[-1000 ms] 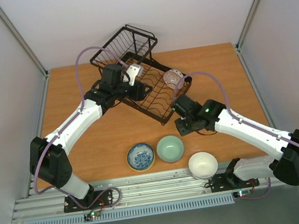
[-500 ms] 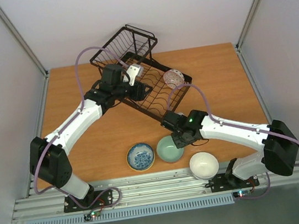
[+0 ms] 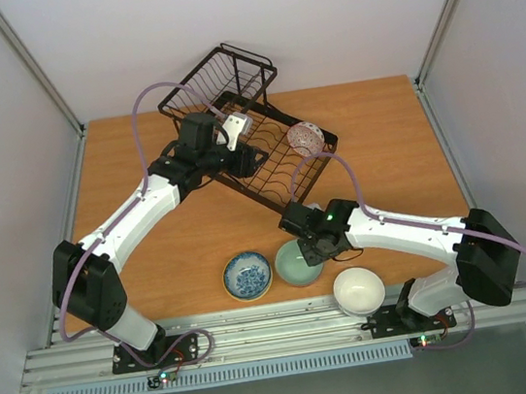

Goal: Load the bowls into the dish rack

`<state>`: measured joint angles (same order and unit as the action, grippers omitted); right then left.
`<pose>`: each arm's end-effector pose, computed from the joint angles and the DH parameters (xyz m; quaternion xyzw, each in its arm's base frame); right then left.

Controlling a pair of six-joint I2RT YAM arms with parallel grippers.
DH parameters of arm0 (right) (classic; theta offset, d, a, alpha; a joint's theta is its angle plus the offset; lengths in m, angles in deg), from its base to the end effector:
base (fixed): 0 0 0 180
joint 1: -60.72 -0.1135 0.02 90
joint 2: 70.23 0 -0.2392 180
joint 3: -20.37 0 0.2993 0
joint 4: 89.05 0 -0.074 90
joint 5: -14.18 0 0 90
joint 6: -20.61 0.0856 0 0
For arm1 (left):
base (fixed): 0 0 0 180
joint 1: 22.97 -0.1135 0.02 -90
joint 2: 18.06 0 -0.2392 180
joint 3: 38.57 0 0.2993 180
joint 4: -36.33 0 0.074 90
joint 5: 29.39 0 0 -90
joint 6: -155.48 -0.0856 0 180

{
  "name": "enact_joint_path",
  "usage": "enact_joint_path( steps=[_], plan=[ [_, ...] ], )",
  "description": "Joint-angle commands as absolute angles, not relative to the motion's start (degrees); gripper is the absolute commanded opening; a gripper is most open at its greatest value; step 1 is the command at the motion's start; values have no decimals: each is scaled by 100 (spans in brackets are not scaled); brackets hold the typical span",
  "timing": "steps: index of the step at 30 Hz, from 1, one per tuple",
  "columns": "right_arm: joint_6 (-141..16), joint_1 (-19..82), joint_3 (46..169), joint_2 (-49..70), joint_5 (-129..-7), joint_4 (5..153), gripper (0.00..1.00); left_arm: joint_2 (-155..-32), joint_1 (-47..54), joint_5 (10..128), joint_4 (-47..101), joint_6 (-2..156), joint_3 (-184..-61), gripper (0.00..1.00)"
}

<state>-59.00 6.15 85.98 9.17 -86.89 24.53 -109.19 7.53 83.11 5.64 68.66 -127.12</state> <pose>0.1836 0.2297 0.1216 -0.3653 0.9220 -0.0355 0.1233 0.3726 -0.2575 0.2552 0.2939 0.8167 -0.2993 0.3962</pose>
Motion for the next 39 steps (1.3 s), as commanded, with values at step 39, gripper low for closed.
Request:
enact_joint_path(
  steps=[39],
  plan=[
    [-7449, 940, 11259, 479, -10795, 2006, 1, -10991, 1095, 10344, 166, 6265, -12917, 63]
  ],
)
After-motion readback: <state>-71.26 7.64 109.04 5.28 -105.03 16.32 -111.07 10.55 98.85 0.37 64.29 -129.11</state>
